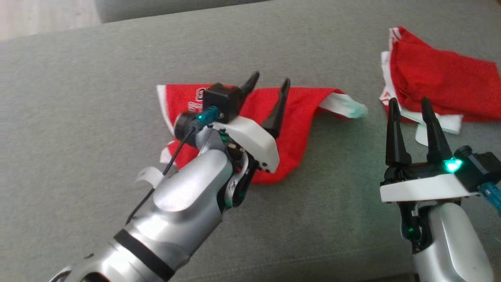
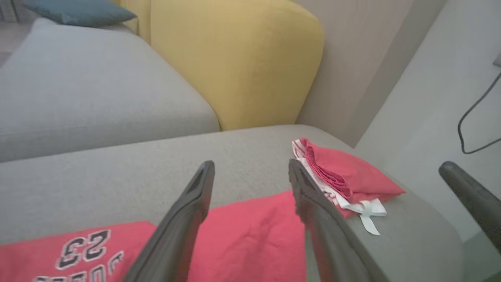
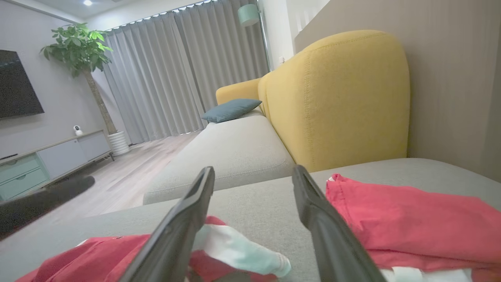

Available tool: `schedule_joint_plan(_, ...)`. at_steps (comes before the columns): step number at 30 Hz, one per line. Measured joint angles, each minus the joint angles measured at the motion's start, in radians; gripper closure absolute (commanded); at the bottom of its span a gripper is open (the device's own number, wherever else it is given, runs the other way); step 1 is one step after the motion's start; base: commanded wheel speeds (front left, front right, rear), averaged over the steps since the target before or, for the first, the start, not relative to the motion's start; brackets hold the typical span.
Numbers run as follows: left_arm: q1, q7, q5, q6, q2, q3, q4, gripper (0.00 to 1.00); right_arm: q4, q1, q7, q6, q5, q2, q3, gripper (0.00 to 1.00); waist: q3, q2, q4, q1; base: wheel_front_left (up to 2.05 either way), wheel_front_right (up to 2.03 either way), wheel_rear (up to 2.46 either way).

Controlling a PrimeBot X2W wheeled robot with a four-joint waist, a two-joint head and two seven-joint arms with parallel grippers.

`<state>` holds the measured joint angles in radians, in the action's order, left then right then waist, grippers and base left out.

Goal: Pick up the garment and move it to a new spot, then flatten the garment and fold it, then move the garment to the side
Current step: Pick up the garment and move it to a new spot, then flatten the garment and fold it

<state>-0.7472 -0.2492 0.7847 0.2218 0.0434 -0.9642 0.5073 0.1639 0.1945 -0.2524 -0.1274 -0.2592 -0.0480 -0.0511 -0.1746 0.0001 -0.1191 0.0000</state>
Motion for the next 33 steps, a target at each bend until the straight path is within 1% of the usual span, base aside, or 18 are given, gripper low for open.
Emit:
schedule_joint_plan(2, 0.005, 0.0, -0.046, 0.008, 0.002, 0.041, -0.03, 0.0, 0.004, -0.001, 0.0, 0.0, 0.009, 0.0, 0.003, 0.0, 0.009, 0.0, 0.023, 0.0, 0.0, 0.0, 0.0)
schedule_joint_plan(6, 0.046, 0.0, -0.132, 0.019, 0.035, 0.12, -0.099, 0.0, 0.012, -0.009, 0.0, 0.0, 0.029, 0.0, 0.006, 0.0, 0.034, 0.0, 0.07, 0.0, 0.0, 0.0, 0.0)
schedule_joint_plan(13, 0.254, 0.0, -0.213, 0.015, 0.146, 0.252, -0.204, 0.0, 0.035, -0.066, 0.0, 0.0, 0.062, 0.0, -0.008, 0.0, 0.085, 0.0, 0.153, 0.0, 0.0, 0.0, 0.0)
schedule_joint_plan(16, 0.36, 0.0, -0.245, 0.006, 0.18, 0.308, -0.246, 0.0, 0.044, -0.081, 0.0, 0.0, 0.067, 0.0, -0.017, 0.0, 0.105, 0.0, 0.186, 0.0, 0.0, 0.0, 0.0)
schedule_joint_plan(21, 0.536, 0.0, -0.276, -0.003, 0.183, 0.409, -0.303, 0.0, 0.062, -0.109, 0.0, 0.0, 0.067, 0.001, -0.046, 0.0, 0.129, 0.0, 0.223, 0.0, 0.0, 0.0, 0.0)
schedule_joint_plan(23, 0.581, 0.0, -0.289, -0.015, 0.175, 0.446, -0.315, 0.0, 0.066, -0.117, 0.0, 0.0, 0.067, 0.001, -0.051, 0.0, 0.134, 0.0, 0.23, 0.0, 0.0, 0.0, 0.0)
schedule_joint_plan(29, 0.606, 0.0, -0.343, -0.064, 0.137, 0.509, -0.32, 0.0, 0.07, -0.127, 0.0, 0.0, 0.066, 0.0, -0.088, 0.0, 0.136, 0.0, 0.228, 0.0, 0.0, 0.0, 0.0)
schedule_joint_plan(33, 0.606, 0.0, -0.37, -0.093, 0.112, 0.538, -0.313, 0.0, 0.091, -0.127, 0.005, 0.0, 0.075, 0.0, -0.16, 0.0, 0.133, 0.0, 0.226, 0.0, 0.0, 0.0, 0.0)
